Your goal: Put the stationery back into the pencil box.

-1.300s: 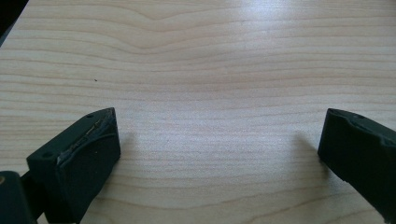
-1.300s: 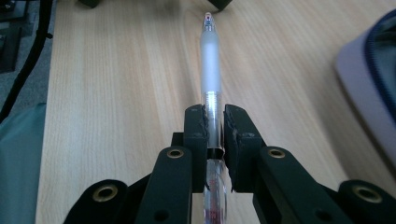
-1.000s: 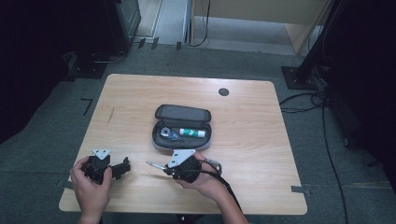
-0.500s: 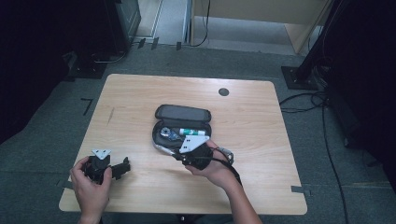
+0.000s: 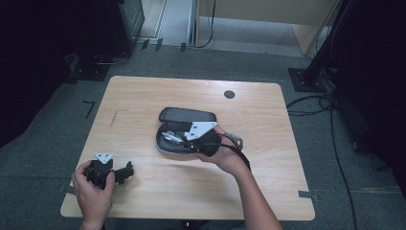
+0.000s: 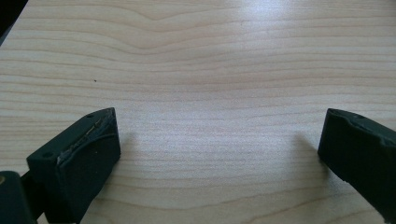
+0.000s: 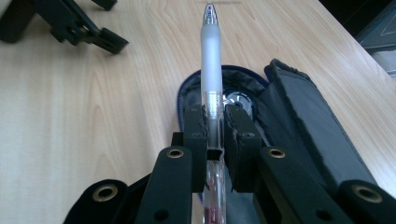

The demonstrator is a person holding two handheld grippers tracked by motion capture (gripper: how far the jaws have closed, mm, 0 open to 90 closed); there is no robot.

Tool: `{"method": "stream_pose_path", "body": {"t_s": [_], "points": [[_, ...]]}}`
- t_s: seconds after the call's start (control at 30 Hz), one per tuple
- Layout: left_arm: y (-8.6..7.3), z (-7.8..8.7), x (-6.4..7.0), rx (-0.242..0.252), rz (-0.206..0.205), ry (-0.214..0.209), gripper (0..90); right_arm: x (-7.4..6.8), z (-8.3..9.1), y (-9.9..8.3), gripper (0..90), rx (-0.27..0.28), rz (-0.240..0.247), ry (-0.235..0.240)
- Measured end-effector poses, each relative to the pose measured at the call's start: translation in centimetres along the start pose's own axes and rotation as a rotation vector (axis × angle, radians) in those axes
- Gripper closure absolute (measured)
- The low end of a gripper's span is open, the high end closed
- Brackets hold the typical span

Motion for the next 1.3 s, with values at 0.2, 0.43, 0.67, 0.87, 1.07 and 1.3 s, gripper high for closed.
{"method": "stream_pose_path", "body": {"t_s": [0.2,0.43,0.67,0.87,1.07,1.3], "points": [[0.0,0.0,0.0,-0.001,0.0,-0.001,0.0,1.8,-1.8,-0.5,80.5,-0.03,-0.003,0.002],[0.0,0.0,0.0,-0.001,-0.001,-0.001,0.0,2.9,-4.2,-1.8,80.5,-0.074,0.015,-0.001],[0.0,0.0,0.0,-0.001,-0.001,-0.001,0.0,2.8,-5.8,-2.9,80.4,-0.126,0.048,-0.004],[0.0,0.0,0.0,-0.001,-0.001,-0.001,0.0,2.8,-6.3,-3.6,70.9,-0.131,-0.039,0.029],[0.0,0.0,0.0,-0.001,-0.001,-0.001,0.0,3.1,-6.0,-4.1,63.6,-0.103,-0.096,-0.008],[0.0,0.0,0.0,-0.001,-0.001,-0.001,0.0,3.3,-5.0,-4.6,55.7,-0.042,-0.18,-0.036]]}}
Point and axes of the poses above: each handheld gripper's, and its own axes: z roughly backward along the jaws, y roughly out of its top, x roughly to its right, the point moved 8 cm from there along -z, roughly forward along the jaws, and after that the axes turned 14 degrees about -z, right-handed, at the moved point
